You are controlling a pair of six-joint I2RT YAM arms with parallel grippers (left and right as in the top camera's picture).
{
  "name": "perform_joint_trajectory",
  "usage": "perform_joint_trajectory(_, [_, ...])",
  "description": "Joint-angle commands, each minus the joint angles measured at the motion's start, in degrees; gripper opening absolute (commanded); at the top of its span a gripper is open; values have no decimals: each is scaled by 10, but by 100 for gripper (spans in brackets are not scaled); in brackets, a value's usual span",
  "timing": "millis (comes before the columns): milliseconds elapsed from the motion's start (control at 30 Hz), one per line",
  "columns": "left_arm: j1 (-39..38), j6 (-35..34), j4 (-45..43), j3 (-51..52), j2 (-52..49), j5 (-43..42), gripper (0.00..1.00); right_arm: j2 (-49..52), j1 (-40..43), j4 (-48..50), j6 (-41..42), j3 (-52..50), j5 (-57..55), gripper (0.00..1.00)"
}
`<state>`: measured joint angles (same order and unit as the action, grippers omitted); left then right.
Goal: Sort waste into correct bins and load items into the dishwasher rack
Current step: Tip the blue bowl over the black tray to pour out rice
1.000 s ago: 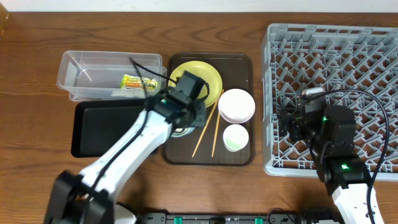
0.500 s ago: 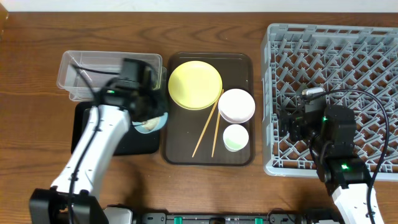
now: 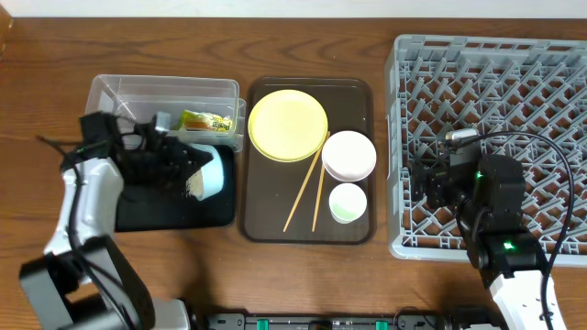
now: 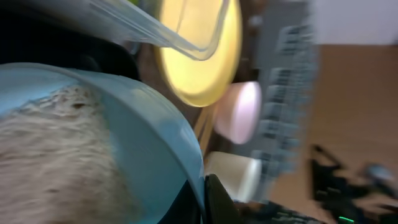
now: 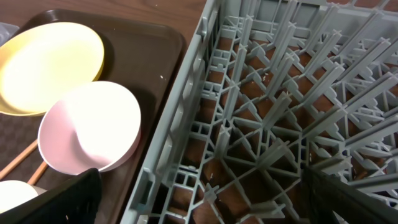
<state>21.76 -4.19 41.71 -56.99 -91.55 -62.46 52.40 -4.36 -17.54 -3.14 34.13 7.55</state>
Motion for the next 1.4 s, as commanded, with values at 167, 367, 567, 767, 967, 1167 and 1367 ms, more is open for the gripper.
perform_joint_trajectory(167, [69, 30, 13, 14, -44, -259, 6, 0, 4, 0, 8, 13, 4, 99])
perform_joint_trajectory(367, [85, -2, 41, 14, -46, -277, 6, 0, 4, 0, 8, 13, 4, 99])
perform_joint_trajectory(567, [86, -55, 45, 14, -46, -276, 6, 0, 4, 0, 8, 13, 4, 99])
perform_joint_trajectory(767, [86, -93, 45, 14, -46, -277, 6, 0, 4, 0, 8, 13, 4, 99])
perform_joint_trajectory(967, [86, -137, 45, 14, -46, -276, 6, 0, 4, 0, 8, 13, 4, 99])
perform_joint_trajectory(1167, [86, -163, 45, 14, -46, -276, 6, 0, 4, 0, 8, 13, 4, 99])
perform_joint_trajectory(1367, [86, -141, 2, 14, -46, -155, 6, 0, 4, 0, 8, 13, 4, 99])
